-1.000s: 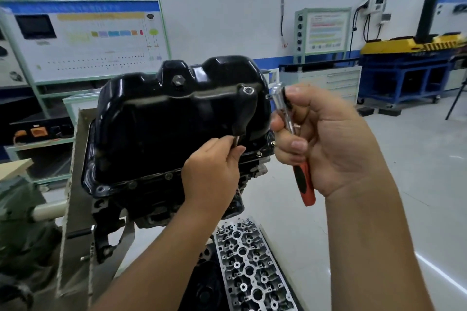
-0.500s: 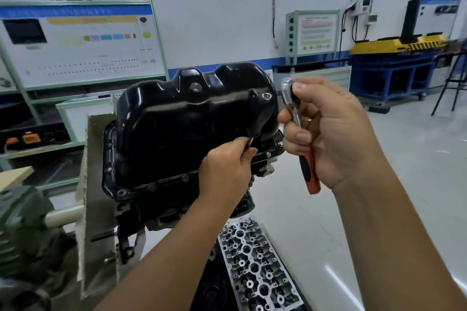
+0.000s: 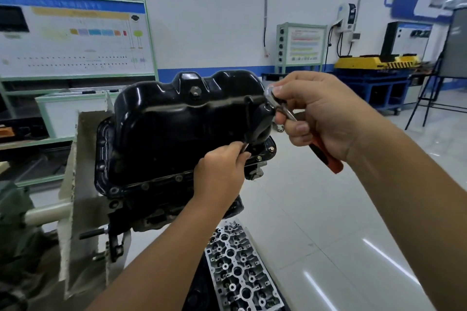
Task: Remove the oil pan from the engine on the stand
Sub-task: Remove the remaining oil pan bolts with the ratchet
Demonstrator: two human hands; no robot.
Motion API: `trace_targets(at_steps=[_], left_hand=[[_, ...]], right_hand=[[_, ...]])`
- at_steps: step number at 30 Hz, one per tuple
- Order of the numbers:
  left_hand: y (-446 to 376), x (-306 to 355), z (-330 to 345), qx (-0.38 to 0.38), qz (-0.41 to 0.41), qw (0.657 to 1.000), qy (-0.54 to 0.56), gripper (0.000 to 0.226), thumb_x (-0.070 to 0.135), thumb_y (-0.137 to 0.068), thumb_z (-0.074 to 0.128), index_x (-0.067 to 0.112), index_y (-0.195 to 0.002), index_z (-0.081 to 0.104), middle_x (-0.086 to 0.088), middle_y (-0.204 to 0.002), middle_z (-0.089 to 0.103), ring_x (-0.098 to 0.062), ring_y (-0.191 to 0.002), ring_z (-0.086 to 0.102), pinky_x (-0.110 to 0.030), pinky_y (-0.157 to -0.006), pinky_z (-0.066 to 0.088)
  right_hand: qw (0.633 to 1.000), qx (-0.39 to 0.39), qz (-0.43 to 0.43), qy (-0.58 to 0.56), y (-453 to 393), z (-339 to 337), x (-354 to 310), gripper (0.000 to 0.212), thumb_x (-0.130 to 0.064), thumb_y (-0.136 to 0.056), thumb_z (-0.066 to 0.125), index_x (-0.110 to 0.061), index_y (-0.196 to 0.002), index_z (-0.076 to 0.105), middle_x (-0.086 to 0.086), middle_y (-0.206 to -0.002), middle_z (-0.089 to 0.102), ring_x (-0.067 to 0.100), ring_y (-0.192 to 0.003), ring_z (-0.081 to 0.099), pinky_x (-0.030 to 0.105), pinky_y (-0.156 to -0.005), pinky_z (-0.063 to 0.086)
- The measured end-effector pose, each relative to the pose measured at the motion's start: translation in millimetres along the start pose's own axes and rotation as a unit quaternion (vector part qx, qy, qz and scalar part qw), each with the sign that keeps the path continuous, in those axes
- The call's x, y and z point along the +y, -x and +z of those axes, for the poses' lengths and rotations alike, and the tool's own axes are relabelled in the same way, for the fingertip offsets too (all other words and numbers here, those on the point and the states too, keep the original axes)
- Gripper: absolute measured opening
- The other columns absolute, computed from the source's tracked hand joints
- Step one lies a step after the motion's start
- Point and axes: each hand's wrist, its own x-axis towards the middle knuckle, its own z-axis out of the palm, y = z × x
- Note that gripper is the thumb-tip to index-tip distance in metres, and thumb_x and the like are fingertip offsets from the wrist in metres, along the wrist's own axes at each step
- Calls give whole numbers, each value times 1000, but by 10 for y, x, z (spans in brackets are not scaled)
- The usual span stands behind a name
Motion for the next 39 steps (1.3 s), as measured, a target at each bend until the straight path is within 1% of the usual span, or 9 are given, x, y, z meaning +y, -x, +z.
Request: trace_targets(at_steps=[6,10,15,19,23,26,29,36,39], left_hand=[[-20,1,-8,-1,-25,1000,-1,16,25,-98,69,9,-97,72,-3,-68,62,-28,-65,61,-44,-59,54],[-19,7,-16,1,-23,1000,-4,17,25,-98,70,8,-95,72,-2,-67,62,-27,-63,60,-44,-58,53],[-20,-1,-18,-4,-12,1000,-14,19,26,-99,69,8,-98,73,-4,-68,63,-28,-64,62,-44,-60,54],[-13,9,-25,-1,-6,1000,-18,19,25,-98,69,6,-96,72,-4,-66,61,-29,-62,60,-43,-58,53],[-9,6,-54,-3,-7,1000,-11,19,23,-98,71,5,-91,70,-2,-63,57,-29,-60,58,-42,-56,51],[-21,13,-60,-9,-9,1000,-12,18,23,-98,71,7,-91,70,1,-63,53,-27,-60,57,-40,-55,50],[-11,21,-47,-22,-9,999,-23,16,27,-99,68,11,-97,71,0,-66,59,-27,-64,60,-39,-57,52],[-4,-10,-29,-10,-22,1000,-14,17,28,-98,69,12,-92,70,2,-61,56,-24,-58,57,-37,-52,50],[-8,-16,-30,-15,-20,999,-21,17,29,-98,69,13,-94,71,2,-62,57,-24,-60,58,-38,-54,50]], right_hand=[[1000,-13,6,-10,25,-75,-33,4,-11,-96,59,-9,-97,63,16,-68,57,15,-41,32,21,-44,24],[999,-29,12,31,-29,-46,-81,23,-12,-95,61,-16,-74,68,16,-68,56,16,-41,32,21,-45,24],[995,-57,35,78,-67,-88,-194,32,-13,-95,61,-20,-65,67,13,-66,56,14,-39,31,20,-42,26],[987,-90,30,129,-128,-144,-266,14,-12,-93,62,-15,-80,63,14,-66,56,16,-39,31,20,-44,26],[975,-165,18,150,-202,-197,-282,11,-9,-95,60,-14,-89,68,17,-67,54,15,-41,29,20,-46,27],[976,-182,23,119,-264,-238,-248,10,-10,-95,59,-14,-93,68,16,-66,54,14,-40,28,19,-46,28],[977,-199,40,64,-286,-259,-187,7,-14,-89,60,-16,-90,67,11,-65,53,12,-37,26,16,-43,26],[973,-220,67,-5,-268,-299,-124,31,-22,-80,60,-18,-105,78,5,-65,53,9,-36,27,17,-42,20],[974,-215,66,40,-292,-272,-126,28,-20,-83,61,-19,-104,79,5,-67,53,10,-38,26,18,-41,22]])
